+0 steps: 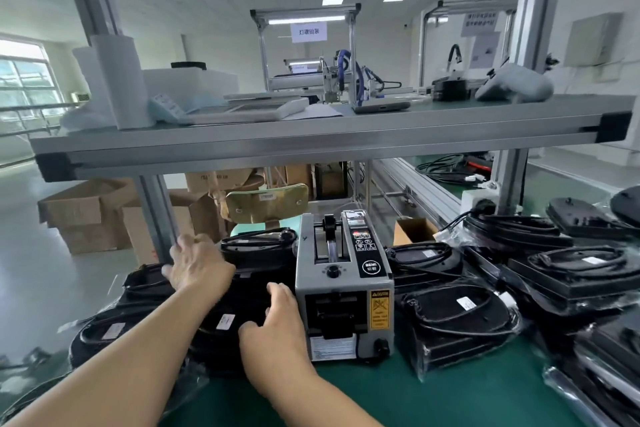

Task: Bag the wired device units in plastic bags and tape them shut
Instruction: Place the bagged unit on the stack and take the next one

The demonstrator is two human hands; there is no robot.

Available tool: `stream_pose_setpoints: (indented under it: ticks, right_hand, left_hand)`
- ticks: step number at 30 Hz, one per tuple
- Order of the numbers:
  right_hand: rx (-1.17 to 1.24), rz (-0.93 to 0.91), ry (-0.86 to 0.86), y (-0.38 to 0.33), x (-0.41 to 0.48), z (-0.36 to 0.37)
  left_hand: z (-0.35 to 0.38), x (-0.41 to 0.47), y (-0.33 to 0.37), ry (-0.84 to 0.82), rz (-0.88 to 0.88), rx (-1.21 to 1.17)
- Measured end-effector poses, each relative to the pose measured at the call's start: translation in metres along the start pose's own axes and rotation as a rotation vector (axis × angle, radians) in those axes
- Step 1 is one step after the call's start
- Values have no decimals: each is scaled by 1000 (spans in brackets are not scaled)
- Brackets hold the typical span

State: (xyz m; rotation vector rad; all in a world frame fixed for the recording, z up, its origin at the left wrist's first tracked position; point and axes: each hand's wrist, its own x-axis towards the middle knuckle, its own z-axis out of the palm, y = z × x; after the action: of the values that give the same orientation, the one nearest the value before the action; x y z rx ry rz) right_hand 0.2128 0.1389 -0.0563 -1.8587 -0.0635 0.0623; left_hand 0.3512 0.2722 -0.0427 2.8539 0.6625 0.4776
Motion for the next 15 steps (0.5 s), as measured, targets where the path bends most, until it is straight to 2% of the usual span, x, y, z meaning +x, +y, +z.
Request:
stream_pose_setpoints:
  ticks: [2, 4, 6, 10, 15]
  right_hand:
    - [-11, -6, 4, 1, -3, 2]
    - [-21, -11, 2, 3, -5, 4]
    - [-35, -22, -7, 4, -7, 5]
    - [-79, -34, -32, 6, -11, 4]
    - [-85, -37, -22, 11, -15, 1]
  left_hand:
    - [4, -2, 8, 117, 272, 171]
    - [14, -4, 15, 61, 507, 282]
    - [20, -6, 20, 2, 569, 377]
    - [24, -12, 19, 114, 621, 378]
    - [18, -24, 5, 118, 681, 350]
